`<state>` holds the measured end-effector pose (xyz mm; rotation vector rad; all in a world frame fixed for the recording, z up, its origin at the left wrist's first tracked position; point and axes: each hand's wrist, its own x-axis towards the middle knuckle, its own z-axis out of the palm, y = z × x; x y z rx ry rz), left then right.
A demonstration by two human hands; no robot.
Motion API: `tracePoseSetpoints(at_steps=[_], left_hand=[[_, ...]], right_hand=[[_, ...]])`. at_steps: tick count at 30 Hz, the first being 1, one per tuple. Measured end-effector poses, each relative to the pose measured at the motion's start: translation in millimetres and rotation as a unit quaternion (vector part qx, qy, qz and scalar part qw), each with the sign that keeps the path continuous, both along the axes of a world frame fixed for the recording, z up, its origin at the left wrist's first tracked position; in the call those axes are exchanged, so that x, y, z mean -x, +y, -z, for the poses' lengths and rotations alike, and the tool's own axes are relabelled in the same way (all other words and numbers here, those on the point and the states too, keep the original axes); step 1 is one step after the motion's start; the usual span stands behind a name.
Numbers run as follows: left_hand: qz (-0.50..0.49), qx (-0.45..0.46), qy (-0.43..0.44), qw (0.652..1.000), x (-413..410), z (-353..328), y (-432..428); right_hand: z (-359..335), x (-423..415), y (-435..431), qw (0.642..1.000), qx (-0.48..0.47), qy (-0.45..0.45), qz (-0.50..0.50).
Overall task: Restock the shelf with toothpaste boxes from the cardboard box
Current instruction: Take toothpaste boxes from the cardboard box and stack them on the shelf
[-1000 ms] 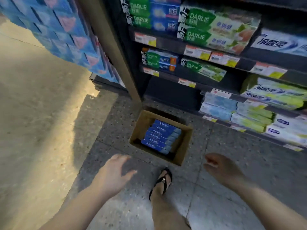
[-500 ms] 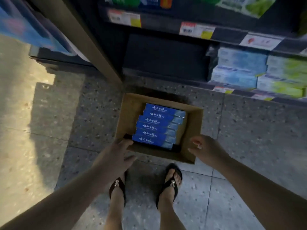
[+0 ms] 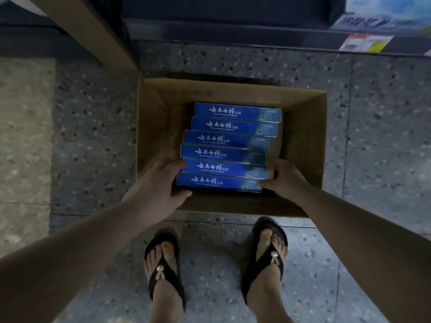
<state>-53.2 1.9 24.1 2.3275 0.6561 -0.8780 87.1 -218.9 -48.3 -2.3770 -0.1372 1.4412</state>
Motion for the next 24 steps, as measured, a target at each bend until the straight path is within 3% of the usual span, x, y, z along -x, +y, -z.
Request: tracePoseSetpoints(at_steps=[5,12,18,24], left_hand=[[-0.010,0.015,-0.020,1.000,-8,38,4],[-0.017,0.004,-0.027,0.999,-7,60,16],[-0.030,-0.006,-0.016,0.999,-5,54,19],[-0.051,0.004,-0.030,0.998,-4,51,20]], right_hand=[[45,4,3,0.993,-0.011,0.043,0.109],[65,14,2,0.994,0.033,0.018,0.100],[45,28,5,0.988,0.005,-0.037,0.153],[17,38,4,0.988,-0.057,-0.143,-0.026]])
